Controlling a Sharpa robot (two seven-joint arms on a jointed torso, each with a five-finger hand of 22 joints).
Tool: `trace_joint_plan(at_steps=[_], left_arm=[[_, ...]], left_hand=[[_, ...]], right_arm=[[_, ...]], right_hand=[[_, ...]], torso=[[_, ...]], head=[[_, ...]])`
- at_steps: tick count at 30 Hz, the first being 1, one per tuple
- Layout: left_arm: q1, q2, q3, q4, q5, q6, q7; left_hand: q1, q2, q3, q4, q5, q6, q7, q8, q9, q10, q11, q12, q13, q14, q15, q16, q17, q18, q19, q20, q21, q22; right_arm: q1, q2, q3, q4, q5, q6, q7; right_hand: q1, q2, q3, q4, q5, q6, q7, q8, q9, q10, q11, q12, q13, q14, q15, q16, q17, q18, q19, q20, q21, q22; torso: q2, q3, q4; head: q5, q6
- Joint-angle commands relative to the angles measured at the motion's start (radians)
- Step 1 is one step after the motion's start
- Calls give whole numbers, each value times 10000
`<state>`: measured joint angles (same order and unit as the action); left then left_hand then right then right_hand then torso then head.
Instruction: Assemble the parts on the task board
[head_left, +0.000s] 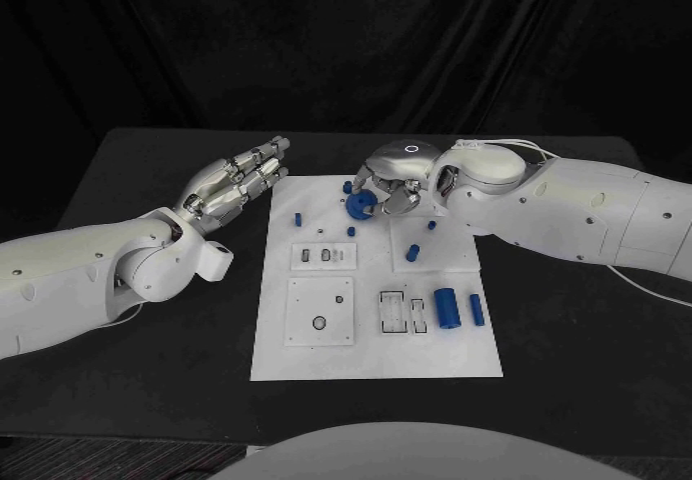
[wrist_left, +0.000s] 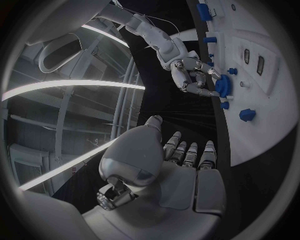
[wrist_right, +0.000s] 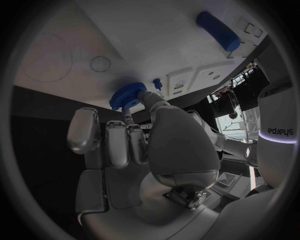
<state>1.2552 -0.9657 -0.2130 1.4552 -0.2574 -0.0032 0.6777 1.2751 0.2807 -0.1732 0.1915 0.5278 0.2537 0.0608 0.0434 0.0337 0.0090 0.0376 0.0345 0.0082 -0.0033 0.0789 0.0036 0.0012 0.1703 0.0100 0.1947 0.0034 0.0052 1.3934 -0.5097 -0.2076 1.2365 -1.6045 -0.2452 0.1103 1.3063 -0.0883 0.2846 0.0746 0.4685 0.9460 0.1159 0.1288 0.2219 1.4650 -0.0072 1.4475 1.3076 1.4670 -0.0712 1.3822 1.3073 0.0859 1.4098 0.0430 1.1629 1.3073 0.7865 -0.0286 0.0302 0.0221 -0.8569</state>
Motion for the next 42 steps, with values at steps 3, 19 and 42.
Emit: trace_joint_plan(at_steps=[3, 19, 42], left_arm=[[18, -29, 10, 38, 2, 116, 1094], [18, -66, 9, 63, 2, 83, 1084], [18, 31, 9, 5, 2, 96, 1092]], left_hand=[[86, 10, -6, -42, 42, 1, 24, 17, 8, 19, 38, -45, 9, 33, 71, -36, -12, 108, 9, 77, 54, 17], [84, 9, 0, -52, 45, 14, 24, 19, 10, 21, 37, -41, 10, 33, 79, -36, -12, 108, 13, 85, 57, 19], [76, 6, 11, -74, 53, 19, 21, 21, 11, 24, 40, -36, 12, 33, 87, -36, -12, 108, 19, 99, 61, 22]], right_arm=[[21, -174, 6, 213, 17, -70, -2], [187, -228, 6, 496, 17, -358, 144], [51, 969, 6, -921, 17, 108, 209]], right_hand=[[48, 66, 30, -11, 29, 724, -320, 584, 962, -21, 92, -92, 981, 519, 80, -85, 784, -6, -31, 28, -79, 1210], [43, 53, 36, -20, 33, 788, -324, 619, 991, -4, 99, -75, 1005, 526, 88, -64, 804, -10, -21, 36, -64, 1220], [15, 59, 79, -25, -165, 647, -281, 522, 999, -95, 127, -190, 878, 477, 115, -218, 666, 25, -96, 64, -273, 1167]], torso=[[1, 3, -10], [13, -11, 30], [8, -12, 32]], head=[[29, 26], [-33, 16], [-79, -54]])
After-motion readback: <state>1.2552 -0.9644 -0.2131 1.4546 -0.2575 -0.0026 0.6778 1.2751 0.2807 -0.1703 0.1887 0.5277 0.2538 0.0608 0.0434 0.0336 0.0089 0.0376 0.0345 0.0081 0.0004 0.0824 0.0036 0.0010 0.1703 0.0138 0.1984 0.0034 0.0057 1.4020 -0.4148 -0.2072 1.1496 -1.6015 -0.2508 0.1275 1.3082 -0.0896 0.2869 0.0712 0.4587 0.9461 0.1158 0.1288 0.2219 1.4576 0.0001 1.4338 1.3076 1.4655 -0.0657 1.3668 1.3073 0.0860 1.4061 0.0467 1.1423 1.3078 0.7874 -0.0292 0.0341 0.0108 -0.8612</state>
